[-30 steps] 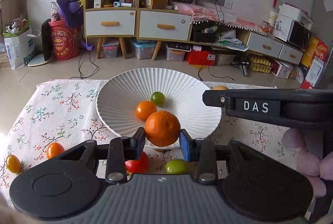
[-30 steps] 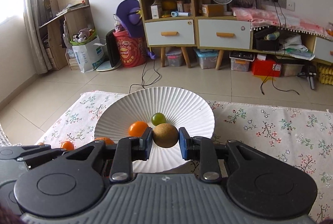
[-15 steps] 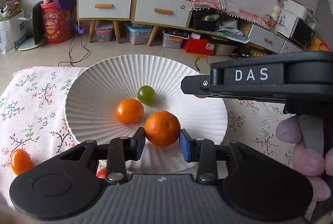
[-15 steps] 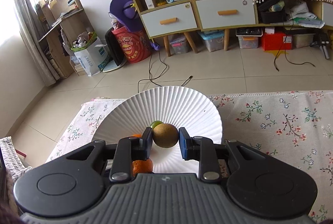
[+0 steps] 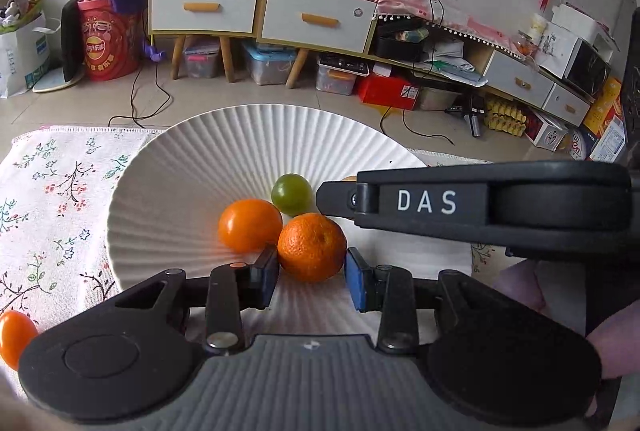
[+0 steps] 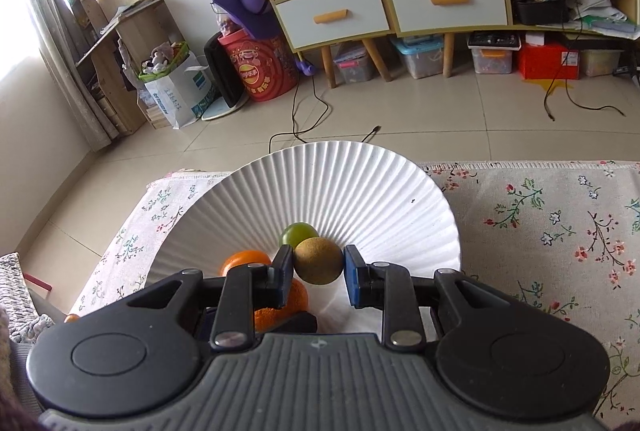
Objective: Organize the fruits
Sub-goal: 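Carry the mandarin and kiwi over the white bowl and open both tools, then lift both open tools away from the bowl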
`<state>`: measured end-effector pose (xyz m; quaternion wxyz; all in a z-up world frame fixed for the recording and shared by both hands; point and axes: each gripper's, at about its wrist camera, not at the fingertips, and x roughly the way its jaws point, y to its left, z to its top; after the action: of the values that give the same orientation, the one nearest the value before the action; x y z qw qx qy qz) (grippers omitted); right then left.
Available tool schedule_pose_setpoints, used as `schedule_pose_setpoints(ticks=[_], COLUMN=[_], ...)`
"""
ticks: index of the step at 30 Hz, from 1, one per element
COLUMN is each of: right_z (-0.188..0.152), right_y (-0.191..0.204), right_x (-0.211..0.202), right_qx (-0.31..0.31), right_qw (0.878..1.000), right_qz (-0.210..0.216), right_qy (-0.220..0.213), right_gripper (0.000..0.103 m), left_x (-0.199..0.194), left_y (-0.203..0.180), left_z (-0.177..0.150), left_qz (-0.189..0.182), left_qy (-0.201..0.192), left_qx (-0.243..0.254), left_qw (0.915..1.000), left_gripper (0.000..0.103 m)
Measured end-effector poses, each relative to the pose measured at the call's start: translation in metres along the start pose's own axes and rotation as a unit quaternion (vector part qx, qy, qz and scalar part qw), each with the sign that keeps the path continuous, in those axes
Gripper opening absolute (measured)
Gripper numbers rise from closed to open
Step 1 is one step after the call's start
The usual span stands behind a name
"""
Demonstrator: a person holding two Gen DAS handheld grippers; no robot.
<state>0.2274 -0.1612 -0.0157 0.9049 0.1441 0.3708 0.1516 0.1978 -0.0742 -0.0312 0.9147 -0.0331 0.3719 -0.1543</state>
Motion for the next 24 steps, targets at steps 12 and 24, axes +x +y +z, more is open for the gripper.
schedule_pose_setpoints(ticks=[12, 24], right_z=[0.000, 0.005], right_y=[-0.003, -0.002], right_x=[-0.001, -0.031], right_qx=[0.016, 0.028], right_qw=[1.000, 1.000], right_qz=[0.009, 0.005], right_qy=[0.000, -0.002], right_gripper=[0.029, 0.061], left_x=[0.001, -0.017], left_y=[-0.002, -0.007], left_z=[0.001, 0.005], left_qz=[0.002, -0.017], left_qy=[-0.010, 0.000], left_qx=[0.011, 0.045], left_qw=[0.9999, 0.9988], left_gripper=[0.039, 0.065])
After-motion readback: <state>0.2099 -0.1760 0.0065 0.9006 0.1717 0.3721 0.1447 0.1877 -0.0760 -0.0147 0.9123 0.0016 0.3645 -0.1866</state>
